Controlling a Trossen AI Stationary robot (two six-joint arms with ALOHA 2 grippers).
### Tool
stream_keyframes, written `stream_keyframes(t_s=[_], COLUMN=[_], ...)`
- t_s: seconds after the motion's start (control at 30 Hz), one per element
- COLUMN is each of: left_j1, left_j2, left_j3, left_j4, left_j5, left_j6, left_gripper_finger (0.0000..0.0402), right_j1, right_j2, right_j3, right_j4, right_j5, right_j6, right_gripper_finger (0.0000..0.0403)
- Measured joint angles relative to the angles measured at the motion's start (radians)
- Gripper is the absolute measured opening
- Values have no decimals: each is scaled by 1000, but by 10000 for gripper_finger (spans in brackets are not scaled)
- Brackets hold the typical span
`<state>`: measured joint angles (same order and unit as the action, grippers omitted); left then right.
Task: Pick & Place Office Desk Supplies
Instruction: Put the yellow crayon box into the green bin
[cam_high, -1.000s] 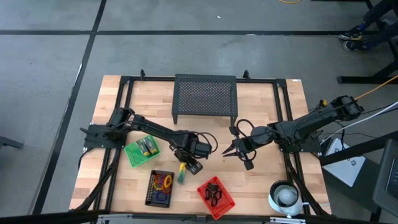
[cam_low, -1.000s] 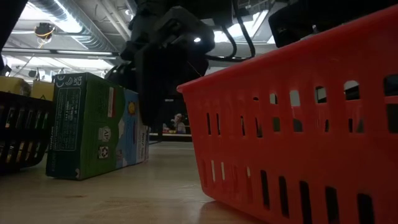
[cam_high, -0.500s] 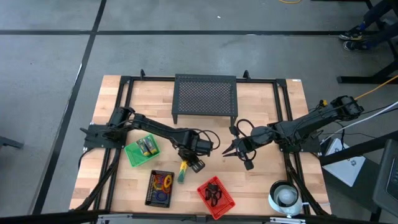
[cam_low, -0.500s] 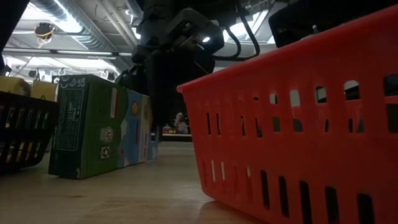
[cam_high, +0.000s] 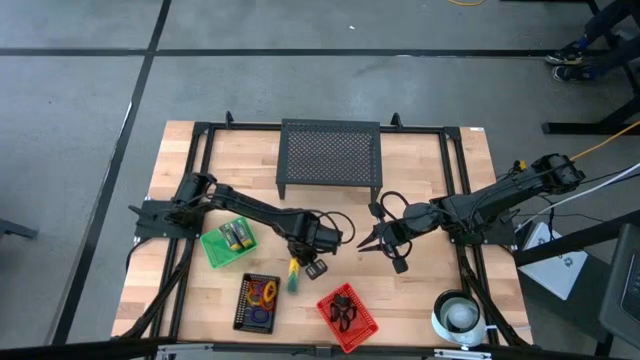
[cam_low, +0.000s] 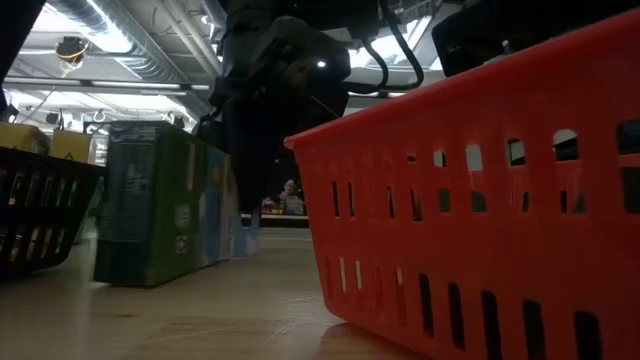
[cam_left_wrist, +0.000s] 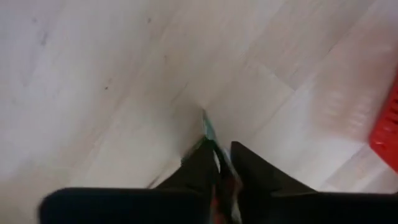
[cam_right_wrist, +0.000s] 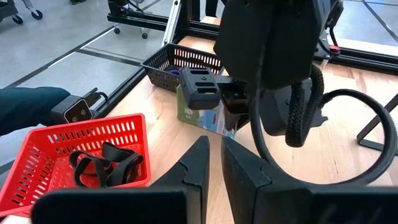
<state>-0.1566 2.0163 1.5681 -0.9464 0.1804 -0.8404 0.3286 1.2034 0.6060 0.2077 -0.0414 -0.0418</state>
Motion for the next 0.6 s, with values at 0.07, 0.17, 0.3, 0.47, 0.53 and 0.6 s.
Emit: stream_keyframes(t_s=[0.07, 0.17, 0.3, 0.47, 0.53, 0.6], left_j1=[-4, -14, -38, -80, -106, -136], left_j2=[0, -10, -20, -58, -83, -115], left_j3=[0, 0, 35, 91, 105, 107], left_j4=[0, -1, -25, -80, -97, -103], left_j5=[-25, -78, -148, -306, -381, -451], left_j6=[19, 28, 51, 55, 38, 15], left_gripper_finger=[20, 6, 2, 2, 2, 2], right_j1=[0, 0, 0, 0, 0, 0], right_j2=[0, 0, 0, 0, 0, 0], right_j3=[0, 0, 0, 0, 0, 0], right_j4=[0, 0, 0, 0, -8, -7], right_j5=[0, 0, 0, 0, 0, 0], right_j6=[0, 0, 0, 8, 12, 21], right_gripper_finger=[45, 45, 45, 45, 45, 45])
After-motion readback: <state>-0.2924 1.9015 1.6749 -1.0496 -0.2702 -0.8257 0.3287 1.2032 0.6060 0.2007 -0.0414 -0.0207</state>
